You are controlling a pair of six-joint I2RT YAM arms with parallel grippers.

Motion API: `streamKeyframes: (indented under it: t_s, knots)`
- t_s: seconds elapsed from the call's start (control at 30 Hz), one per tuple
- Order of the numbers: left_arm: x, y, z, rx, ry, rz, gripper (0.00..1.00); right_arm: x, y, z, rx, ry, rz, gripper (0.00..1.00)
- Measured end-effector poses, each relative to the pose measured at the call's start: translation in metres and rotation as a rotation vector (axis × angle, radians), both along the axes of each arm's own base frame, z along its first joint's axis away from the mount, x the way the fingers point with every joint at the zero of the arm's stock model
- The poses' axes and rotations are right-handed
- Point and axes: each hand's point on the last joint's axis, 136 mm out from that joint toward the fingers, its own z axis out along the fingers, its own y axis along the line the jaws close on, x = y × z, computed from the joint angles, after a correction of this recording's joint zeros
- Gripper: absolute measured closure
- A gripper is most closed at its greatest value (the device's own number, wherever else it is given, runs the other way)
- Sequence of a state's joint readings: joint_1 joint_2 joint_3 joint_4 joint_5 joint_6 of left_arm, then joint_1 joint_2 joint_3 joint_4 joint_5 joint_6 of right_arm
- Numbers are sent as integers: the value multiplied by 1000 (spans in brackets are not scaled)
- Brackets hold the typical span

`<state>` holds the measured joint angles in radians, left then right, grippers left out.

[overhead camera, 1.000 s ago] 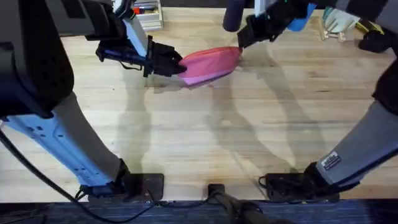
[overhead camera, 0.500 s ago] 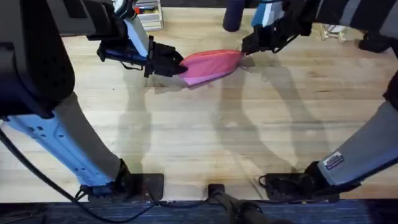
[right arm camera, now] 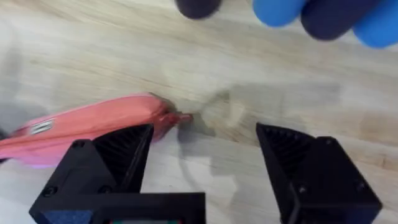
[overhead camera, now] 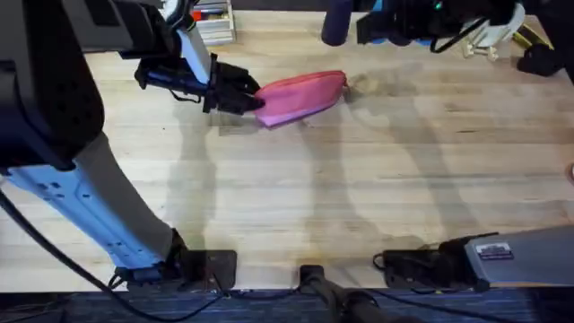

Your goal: Unzip the bag, pick up the pens from the table one at a time and place them inside, then zip the bag closed.

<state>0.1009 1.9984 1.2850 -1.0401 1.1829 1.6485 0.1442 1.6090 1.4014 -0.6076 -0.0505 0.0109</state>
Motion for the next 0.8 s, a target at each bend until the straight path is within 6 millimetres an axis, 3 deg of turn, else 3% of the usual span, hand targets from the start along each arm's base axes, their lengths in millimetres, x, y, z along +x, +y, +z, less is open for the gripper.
streamKeyframes:
  t_s: [0.17,0.2,0.47,0.67,0.8]
  knots:
    - [0,-1,2,-15,9,4,64,-8,6,26,5,-61,15,4]
    - [-1,-1,3,-18,13,5,23,-9,6,28,5,-65,15,4]
    - [-1,-1,2,-14,14,5,6,-13,8,31,5,-64,22,4]
    - [-15,7,-9,88,86,-16,4,-23,15,23,-10,-20,51,4]
    - [-12,16,1,190,51,-14,4,-29,16,19,-25,6,69,4]
